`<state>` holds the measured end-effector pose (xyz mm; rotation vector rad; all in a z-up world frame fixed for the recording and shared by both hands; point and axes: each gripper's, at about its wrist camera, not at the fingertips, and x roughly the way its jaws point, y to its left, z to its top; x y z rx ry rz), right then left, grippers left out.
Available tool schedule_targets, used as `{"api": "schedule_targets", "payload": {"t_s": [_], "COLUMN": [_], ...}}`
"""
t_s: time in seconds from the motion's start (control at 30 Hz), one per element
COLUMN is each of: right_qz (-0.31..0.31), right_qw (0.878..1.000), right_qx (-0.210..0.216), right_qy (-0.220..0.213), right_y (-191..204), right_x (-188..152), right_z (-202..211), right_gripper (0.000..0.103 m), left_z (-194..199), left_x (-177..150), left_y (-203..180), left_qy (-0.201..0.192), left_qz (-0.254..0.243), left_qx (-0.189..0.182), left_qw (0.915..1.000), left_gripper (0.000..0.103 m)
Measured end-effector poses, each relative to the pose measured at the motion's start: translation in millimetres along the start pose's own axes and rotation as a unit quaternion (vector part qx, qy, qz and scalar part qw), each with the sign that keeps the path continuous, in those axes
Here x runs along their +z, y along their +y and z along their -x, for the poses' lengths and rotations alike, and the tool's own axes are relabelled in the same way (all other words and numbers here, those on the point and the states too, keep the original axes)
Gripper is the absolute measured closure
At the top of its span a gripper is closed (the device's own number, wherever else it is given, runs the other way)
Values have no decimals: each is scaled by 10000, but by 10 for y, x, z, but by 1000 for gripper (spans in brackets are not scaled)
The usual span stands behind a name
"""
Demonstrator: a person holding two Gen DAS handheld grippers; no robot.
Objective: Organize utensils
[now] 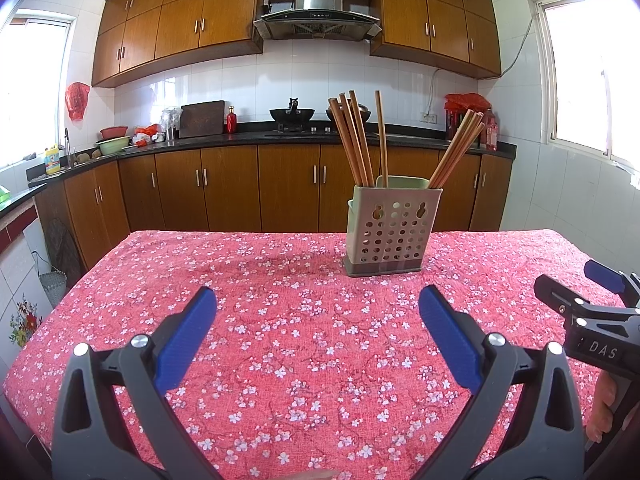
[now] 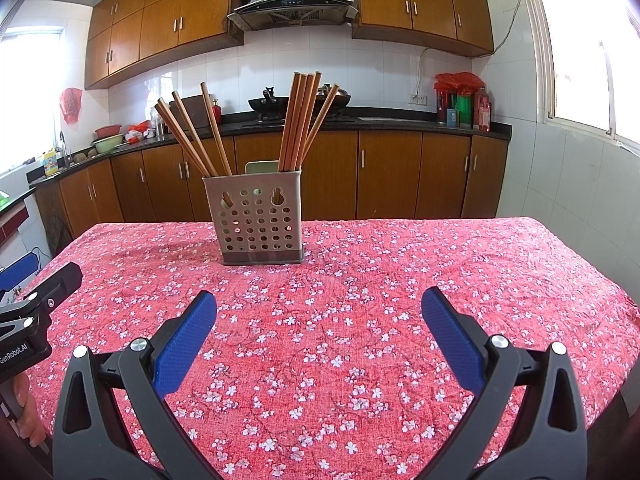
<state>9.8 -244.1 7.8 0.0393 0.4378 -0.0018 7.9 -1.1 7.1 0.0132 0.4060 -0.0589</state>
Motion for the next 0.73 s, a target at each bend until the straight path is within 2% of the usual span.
{"api": "schedule_targets", "payload": {"t_s": [0.73], "right_qz": [-44], "right_qw": [10000], "right_qx": [-3], "right_qy": [36], "right_y": [26], "right_x": [-3], "right_z": [-6], "right_gripper": [2], "left_z": [-36], "left_x": [-30], "left_y": [20], "left_qy": [79], "left_qz": [36], "left_qx": [-14], "left_qw": [10000], "left_gripper": [4]}}
